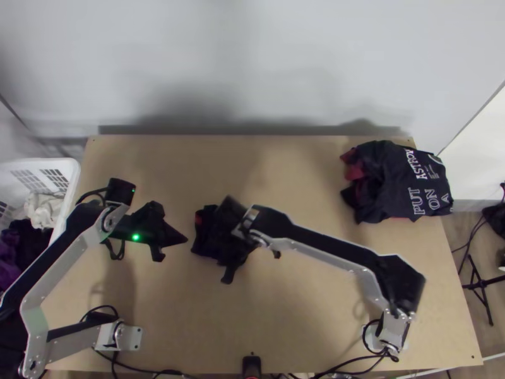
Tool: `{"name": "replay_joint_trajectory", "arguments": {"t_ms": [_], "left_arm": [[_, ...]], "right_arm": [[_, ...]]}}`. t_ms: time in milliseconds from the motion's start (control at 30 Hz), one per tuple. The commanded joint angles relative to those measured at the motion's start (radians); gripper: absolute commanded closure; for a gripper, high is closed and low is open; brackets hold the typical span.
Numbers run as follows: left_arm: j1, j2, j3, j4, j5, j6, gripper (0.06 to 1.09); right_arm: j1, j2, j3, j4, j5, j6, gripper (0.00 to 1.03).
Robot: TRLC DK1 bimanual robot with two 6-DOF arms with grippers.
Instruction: Fold the t-shirt
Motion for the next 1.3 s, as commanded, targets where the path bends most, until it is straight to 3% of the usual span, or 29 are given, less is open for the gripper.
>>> {"name": "replay_joint_trajectory", "arguments": {"t_ms": [0, 567, 1267], "left_arm": [[0.055, -0.056, -0.038, 0.004, 0.003, 0.003, 1.05], [0.115, -0.139, -0.091, -0.003, 0.002, 0.042, 1.05], [0.102, -0.108, -0.095, 0.001, 0.003, 0.091, 1.05]], "right_arm": [[0.039, 0.105, 0.016, 0.068, -0.01, 0.003, 1.0], [-0.044, 0.219, 0.086, 0.172, 0.198, -0.051, 1.0], [-0.263, -0.048, -0.181, 0.183, 0.206, -0.059, 1.0]]}}
